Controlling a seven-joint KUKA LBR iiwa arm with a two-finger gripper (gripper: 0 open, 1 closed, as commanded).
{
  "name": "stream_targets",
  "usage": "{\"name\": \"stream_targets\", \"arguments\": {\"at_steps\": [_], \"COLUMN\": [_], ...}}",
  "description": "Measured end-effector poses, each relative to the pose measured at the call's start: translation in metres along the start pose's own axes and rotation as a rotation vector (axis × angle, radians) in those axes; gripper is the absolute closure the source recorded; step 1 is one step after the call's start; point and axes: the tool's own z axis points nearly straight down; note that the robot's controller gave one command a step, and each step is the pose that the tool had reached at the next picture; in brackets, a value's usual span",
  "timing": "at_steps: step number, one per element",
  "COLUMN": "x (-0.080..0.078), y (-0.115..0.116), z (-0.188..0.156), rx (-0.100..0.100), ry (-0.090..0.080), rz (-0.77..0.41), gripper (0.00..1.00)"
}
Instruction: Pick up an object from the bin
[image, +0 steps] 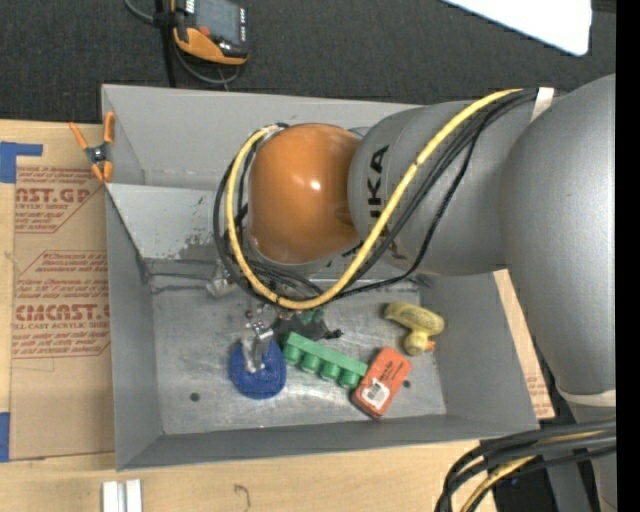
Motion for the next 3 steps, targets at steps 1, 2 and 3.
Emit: {"name": "stream_targets", "arguments": {"at_steps": [1,2,3], "x": [0.037,0.042,0.042], "y": [-0.016,-0.037,-0.037], "z": [0.047,0.084,0.084], "rx": [0.001,0.000,0.000], "ry": [0.015,0.017,0.017], "rz": [0.106,0.109,0.109], "gripper": [0.00,1.00,1.00]}}
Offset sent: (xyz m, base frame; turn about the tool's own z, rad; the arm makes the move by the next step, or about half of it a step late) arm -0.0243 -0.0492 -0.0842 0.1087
